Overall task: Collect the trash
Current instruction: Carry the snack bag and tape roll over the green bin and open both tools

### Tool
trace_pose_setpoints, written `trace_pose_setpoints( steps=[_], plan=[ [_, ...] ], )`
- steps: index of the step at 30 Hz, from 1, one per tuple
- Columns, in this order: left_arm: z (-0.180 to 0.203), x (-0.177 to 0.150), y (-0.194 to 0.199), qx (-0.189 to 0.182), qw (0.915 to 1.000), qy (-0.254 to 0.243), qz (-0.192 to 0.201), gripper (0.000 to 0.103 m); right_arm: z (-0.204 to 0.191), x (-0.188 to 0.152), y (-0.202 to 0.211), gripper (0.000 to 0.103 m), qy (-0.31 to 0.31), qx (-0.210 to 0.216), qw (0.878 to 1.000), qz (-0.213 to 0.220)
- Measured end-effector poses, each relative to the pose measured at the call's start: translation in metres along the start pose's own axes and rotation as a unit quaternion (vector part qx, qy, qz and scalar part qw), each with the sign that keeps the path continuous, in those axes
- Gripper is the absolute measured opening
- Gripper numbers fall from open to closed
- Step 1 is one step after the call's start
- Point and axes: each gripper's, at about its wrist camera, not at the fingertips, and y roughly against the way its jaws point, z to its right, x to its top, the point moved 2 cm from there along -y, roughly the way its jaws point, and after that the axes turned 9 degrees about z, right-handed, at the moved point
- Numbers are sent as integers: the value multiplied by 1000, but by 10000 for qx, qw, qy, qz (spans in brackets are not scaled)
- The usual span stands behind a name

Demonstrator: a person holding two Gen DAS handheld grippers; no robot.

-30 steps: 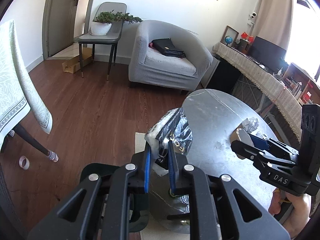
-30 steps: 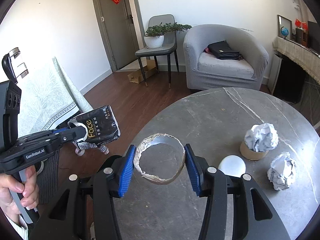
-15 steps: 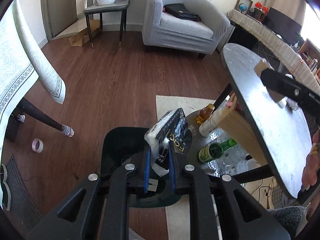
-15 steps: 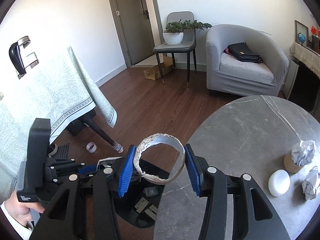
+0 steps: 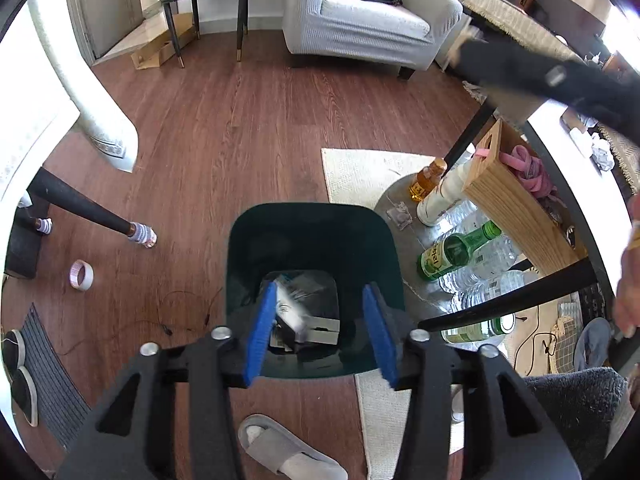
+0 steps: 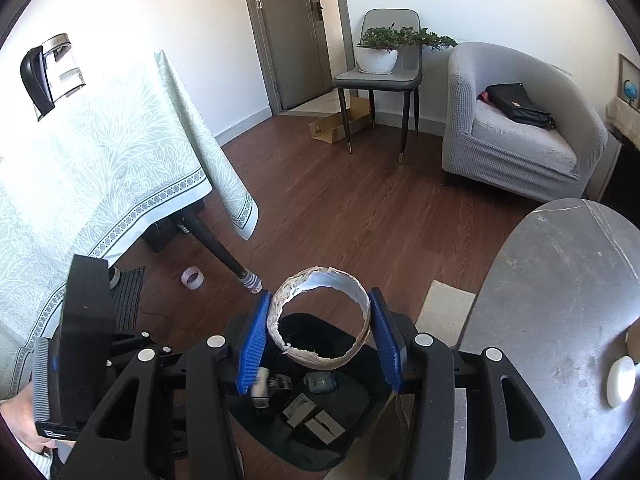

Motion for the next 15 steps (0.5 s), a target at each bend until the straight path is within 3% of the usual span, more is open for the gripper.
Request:
trace_pose_setpoints(
  steps=[8, 15],
  plan=[
    [-29, 4, 29, 189, 9989, 236, 369, 70, -18, -13, -31, 49, 142, -8, 9995, -297],
    [-54, 17, 63, 446, 9909, 664, 1085, 81, -37, -28, -63, 49, 323, 3, 9969, -717]
  ],
)
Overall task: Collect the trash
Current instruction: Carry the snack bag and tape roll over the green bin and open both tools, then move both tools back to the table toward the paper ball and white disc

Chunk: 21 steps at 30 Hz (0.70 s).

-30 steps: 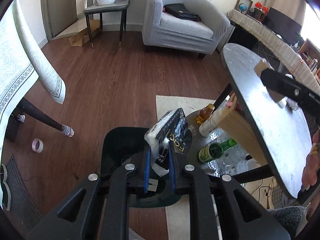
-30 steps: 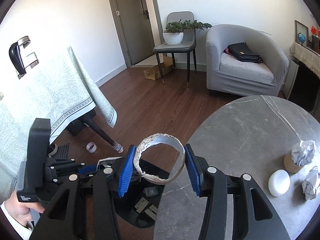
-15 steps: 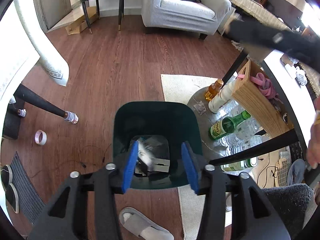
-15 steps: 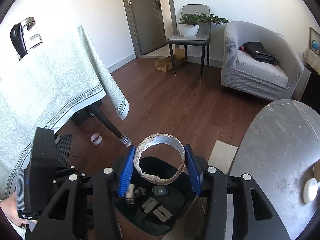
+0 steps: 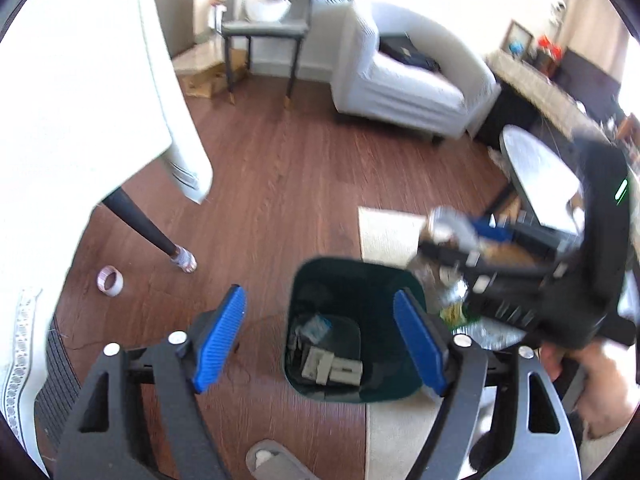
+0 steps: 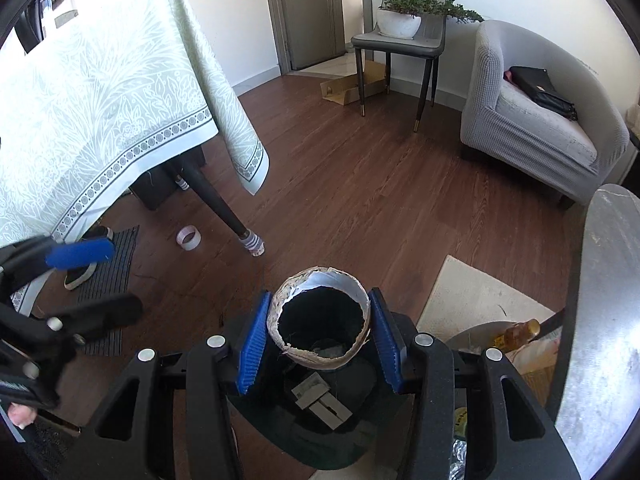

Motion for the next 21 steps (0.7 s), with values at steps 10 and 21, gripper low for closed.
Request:
trace_pose_setpoints(
  steps=[10, 21],
  plan=[
    [-11, 31, 42, 128, 9922, 340, 1190, 88, -15, -26, -35, 50, 236, -22, 9973, -698],
    [-10, 42, 63, 29, 9844, 522, 1682, 90, -21, -42, -41, 75, 364, 6, 9945, -984]
  ],
)
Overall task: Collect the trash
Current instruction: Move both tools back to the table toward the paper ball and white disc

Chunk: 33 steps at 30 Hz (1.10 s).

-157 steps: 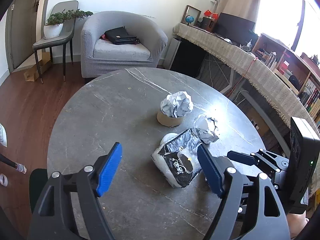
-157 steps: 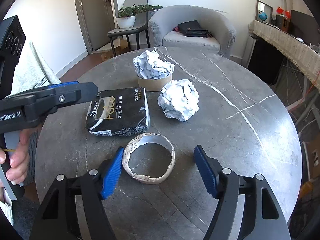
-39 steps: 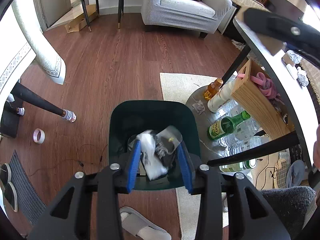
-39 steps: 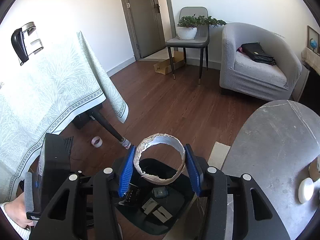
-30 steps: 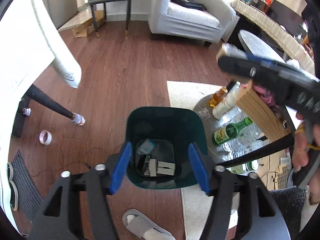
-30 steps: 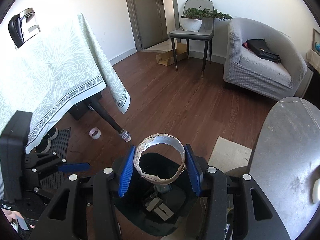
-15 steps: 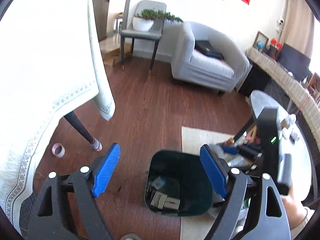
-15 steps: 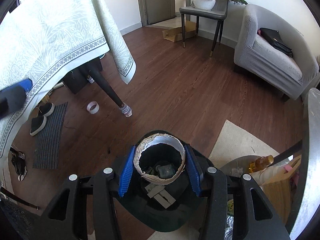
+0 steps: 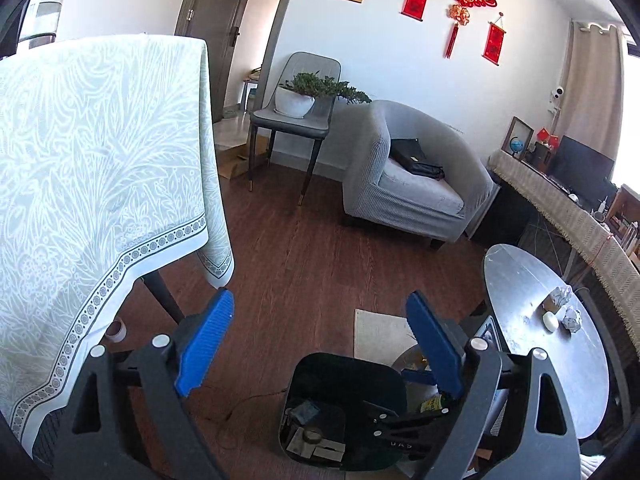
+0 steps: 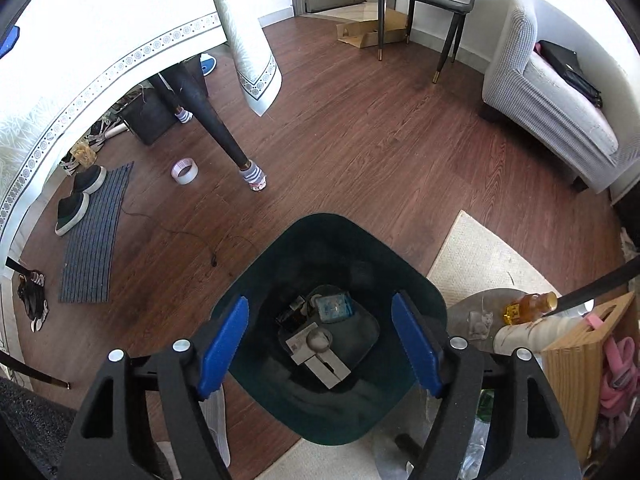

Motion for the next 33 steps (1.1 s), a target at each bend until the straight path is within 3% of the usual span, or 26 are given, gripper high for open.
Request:
trace_pose_setpoints(
  steps=[8, 15, 21, 33],
  plan=[
    [14, 11, 10, -4, 9998, -4, 190, 92, 7, 2, 18, 80, -67, 137, 9997, 193],
    [37, 23, 18, 43, 9988, -223, 434, 93, 16, 20, 69, 82, -189, 337, 9959, 813],
    [65, 22, 12, 33, 9981, -371, 500, 93, 45, 23, 112, 84, -364, 163, 9913, 1255],
    [139, 6, -10, -359, 9957, -748, 416, 93, 124, 9, 187, 86, -825, -379, 9764, 1959]
  ],
)
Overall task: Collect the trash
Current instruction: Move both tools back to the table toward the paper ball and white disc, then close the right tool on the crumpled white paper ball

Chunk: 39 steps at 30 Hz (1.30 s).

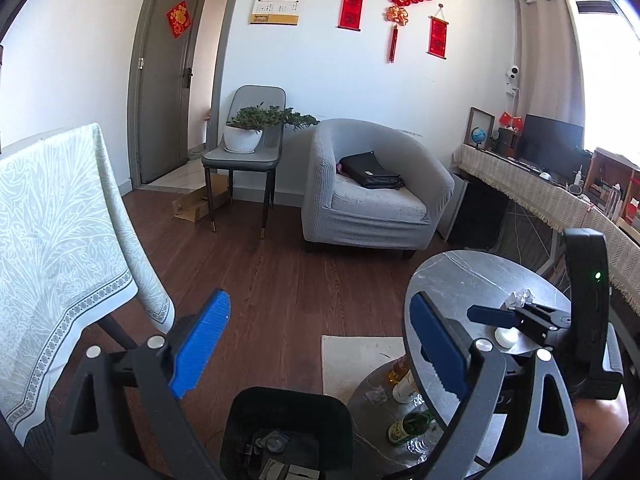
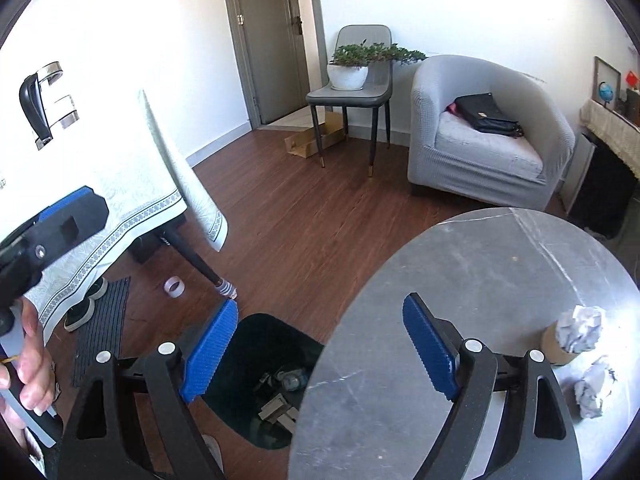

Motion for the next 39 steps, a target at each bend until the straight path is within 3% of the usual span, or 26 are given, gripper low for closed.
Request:
trace_pose_setpoints(
  steps=[6, 21, 31, 39],
  plan=[
    [30, -10, -21, -173, 9997, -21, -186, 93, 51, -1, 26, 86, -306, -370, 9986, 213],
    [108, -31, -50, -774, 9952, -89, -600, 92, 157, -36, 72, 86, -793, -1331, 9876, 248],
    [148, -49, -70, -993, 9886, -403, -1056, 89, 191, -61, 69, 86, -859, -1610, 9829, -262],
    [178, -65, -86, -1243, 9819, -480, -1343, 79, 210, -74, 56, 69, -1106, -1571, 9800, -513]
  ],
)
